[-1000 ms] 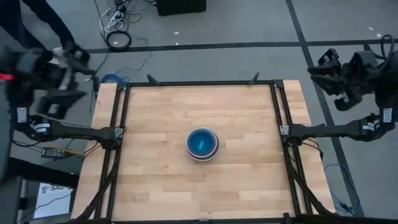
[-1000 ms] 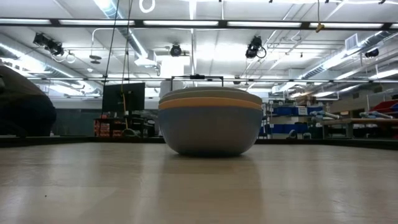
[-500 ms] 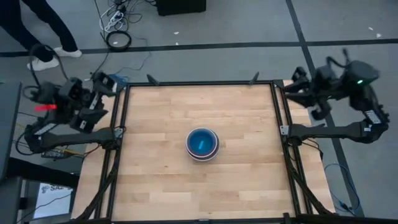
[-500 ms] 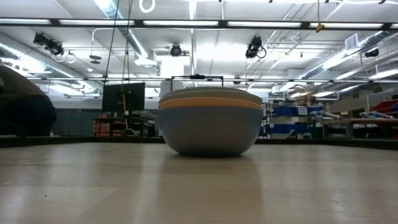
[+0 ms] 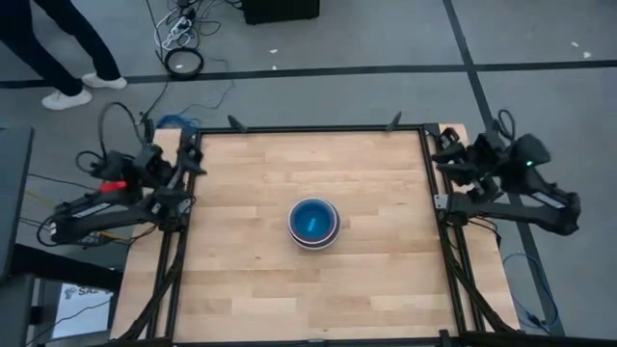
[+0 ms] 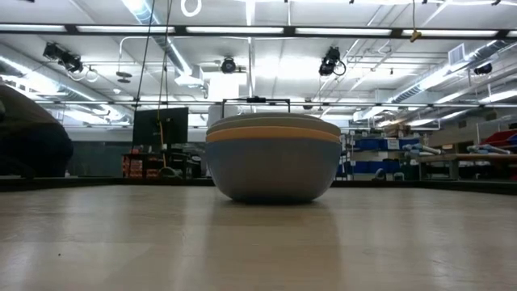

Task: Nest bowls inside each other
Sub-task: Return to Home Position

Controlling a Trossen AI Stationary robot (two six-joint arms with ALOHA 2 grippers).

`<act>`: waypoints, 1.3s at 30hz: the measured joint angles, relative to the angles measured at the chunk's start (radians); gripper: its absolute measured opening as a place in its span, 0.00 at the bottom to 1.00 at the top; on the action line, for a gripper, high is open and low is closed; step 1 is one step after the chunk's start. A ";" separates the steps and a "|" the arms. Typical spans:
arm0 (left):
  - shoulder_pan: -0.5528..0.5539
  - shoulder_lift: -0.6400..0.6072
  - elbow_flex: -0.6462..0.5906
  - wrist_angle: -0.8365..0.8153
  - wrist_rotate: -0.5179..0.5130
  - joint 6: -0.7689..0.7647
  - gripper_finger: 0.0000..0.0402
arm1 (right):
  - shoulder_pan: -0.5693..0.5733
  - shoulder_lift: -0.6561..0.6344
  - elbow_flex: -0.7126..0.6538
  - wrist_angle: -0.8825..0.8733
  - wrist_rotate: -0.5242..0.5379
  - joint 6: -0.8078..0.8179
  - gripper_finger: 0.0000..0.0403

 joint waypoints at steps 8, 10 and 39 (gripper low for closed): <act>0.000 -0.117 -0.234 0.132 0.039 -0.094 0.66 | 0.000 -0.077 -0.236 0.202 0.001 0.082 0.28; 0.000 -0.143 -0.302 0.215 0.032 -0.128 0.66 | 0.000 -0.094 -0.281 0.228 0.010 0.108 0.28; -0.001 -0.229 -0.562 0.054 0.486 0.156 0.66 | 0.003 -0.104 -0.718 0.220 0.020 0.014 0.28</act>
